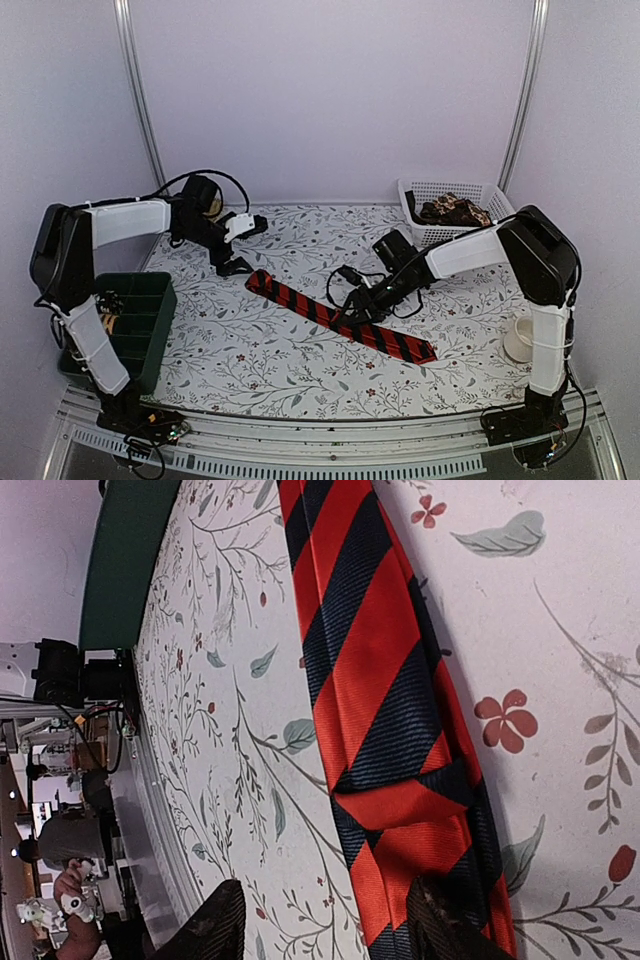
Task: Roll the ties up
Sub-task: Roll the tie at the center of the board.
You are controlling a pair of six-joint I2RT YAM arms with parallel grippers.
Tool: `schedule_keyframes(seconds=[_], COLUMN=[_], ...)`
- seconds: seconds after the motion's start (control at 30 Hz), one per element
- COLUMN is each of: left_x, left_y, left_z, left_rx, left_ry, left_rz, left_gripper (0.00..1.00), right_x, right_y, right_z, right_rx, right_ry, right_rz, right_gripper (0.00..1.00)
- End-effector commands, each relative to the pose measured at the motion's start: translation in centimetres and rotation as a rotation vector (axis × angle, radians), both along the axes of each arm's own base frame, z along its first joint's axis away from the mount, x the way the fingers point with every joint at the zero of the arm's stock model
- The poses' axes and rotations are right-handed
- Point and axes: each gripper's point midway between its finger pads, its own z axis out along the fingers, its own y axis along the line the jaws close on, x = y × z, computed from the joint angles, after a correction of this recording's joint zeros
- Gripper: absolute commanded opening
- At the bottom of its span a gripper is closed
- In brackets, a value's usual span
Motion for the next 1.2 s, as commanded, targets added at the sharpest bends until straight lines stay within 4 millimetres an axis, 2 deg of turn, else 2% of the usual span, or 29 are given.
schedule_keyframes(seconds=[0.0, 0.1, 0.2, 0.3, 0.4, 0.53, 0.67, 0.8, 0.9, 1.17], left_x=[0.1, -0.4, -1.3, -2.4, -2.8, -2.8, -2.6, -2.2, -1.6, -1.1], left_y=[-0.9, -0.9, -1.4, -2.4, -2.5, -2.7, -3.2, -3.2, -2.8, -1.6], left_z=[4.5, 6.2, 7.1, 7.1, 7.1, 7.4, 8.3, 9.4, 9.9, 11.4], left_rx=[-0.135, -0.192, -0.215, -0.192, -0.171, -0.173, -0.184, -0.209, -0.209, -0.263], left_ry=[-0.128, -0.168, -0.172, -0.166, -0.155, -0.149, -0.145, -0.144, -0.145, -0.151], left_rz=[0.028, 0.068, 0.077, 0.061, 0.063, 0.08, 0.124, 0.193, 0.254, 0.417], left_gripper=[1.0, 1.0, 1.0, 1.0, 1.0, 1.0, 1.0, 1.0, 1.0, 1.0], right_x=[0.2, -0.2, -0.4, -0.3, -0.3, -0.3, -1.4, -3.3, -3.9, -1.2], right_y=[-0.6, -1.5, -2.5, -3.9, -4.9, -5.3, -4.0, -2.2, -1.3, 3.3], right_z=[4.5, 3.8, 3.5, 3.0, 2.8, 4.1, 7.2, 8.9, 8.1, 7.1], right_rx=[0.017, -0.026, -0.073, -0.133, -0.175, -0.185, -0.123, -0.095, -0.113, -0.135], right_ry=[-0.091, -0.076, -0.078, -0.077, -0.09, -0.137, -0.214, -0.267, -0.265, -0.339], right_rz=[-0.035, -0.052, -0.071, -0.093, -0.105, -0.094, -0.028, 0.057, 0.079, 0.06], right_gripper=[0.55, 0.55, 0.55, 0.55, 0.55, 0.56, 0.57, 0.57, 0.58, 0.58])
